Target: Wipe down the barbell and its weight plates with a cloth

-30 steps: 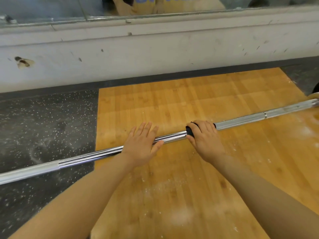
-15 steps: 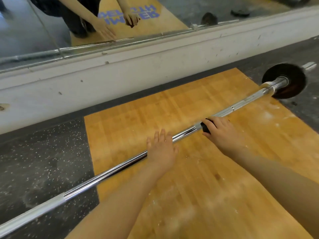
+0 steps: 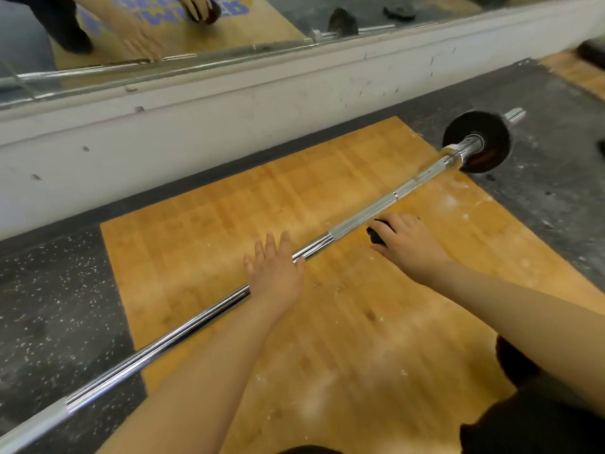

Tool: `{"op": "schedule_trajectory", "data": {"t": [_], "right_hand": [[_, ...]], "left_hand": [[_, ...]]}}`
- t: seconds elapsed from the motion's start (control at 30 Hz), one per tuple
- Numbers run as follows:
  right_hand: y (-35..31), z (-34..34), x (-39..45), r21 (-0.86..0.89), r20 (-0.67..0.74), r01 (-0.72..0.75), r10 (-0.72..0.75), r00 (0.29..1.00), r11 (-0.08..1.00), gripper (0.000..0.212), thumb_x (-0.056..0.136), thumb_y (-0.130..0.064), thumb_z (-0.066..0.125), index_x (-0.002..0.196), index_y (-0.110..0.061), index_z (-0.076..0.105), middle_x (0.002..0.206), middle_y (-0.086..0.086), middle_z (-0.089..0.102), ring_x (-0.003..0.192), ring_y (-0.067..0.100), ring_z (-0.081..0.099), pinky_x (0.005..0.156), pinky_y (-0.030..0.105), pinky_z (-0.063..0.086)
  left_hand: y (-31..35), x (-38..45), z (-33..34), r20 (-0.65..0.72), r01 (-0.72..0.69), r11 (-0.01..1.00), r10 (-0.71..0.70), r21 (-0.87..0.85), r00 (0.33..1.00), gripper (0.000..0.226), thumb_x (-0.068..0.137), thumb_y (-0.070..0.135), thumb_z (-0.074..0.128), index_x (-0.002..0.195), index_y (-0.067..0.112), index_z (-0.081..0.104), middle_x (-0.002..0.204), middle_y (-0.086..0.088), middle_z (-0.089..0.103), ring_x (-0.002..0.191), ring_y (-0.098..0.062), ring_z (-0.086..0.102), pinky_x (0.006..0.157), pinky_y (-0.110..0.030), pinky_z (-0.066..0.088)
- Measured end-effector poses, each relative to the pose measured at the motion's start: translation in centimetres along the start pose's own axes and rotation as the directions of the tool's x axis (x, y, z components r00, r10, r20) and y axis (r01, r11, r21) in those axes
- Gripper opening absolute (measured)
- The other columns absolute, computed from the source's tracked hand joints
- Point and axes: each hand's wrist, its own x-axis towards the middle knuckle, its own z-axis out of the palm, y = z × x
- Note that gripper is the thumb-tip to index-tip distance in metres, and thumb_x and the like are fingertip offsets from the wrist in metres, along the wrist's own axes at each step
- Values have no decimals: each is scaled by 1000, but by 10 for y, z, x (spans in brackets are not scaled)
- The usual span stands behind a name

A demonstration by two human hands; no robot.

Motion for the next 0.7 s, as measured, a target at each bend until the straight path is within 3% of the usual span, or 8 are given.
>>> {"op": "schedule_trajectory", "data": {"t": [0.13,0.4,0.53,0.7], "right_hand": [[22,16,5,41,37,20,-22,999,999,43,94,-31,62,130,-11,54,126,11,56,108,35,54,93,44,43],[84,65,45,122,-35,119,-116,993,985,39,88,-23,70,121,-4,61,114,17,60,100,39,59,86,49,48],[111,78,66,151,-69,262,-255,965,953,40,87,-26,70,120,-4,62,113,17,61,97,37,59,83,47,48],[136,87,81,156,-136,495,-478,868,855,39,81,-29,77,112,-7,66,106,14,64,92,36,62,79,45,52]], "left_hand": [[10,5,17,-5,79,997,-79,-8,997,66,100,48,30,155,27,0,163,-6,6,149,-25,1,117,-50,3],[53,30,40,-85,190,981,-193,-42,978,59,101,49,27,155,32,6,163,0,6,150,-20,1,118,-46,0],[72,29,49,-171,303,953,-303,-24,938,57,102,45,30,154,30,13,163,0,8,149,-19,4,118,-45,0],[90,19,57,-247,471,880,-469,-56,848,55,102,40,33,154,27,18,163,-1,10,149,-19,8,119,-47,2]]}}
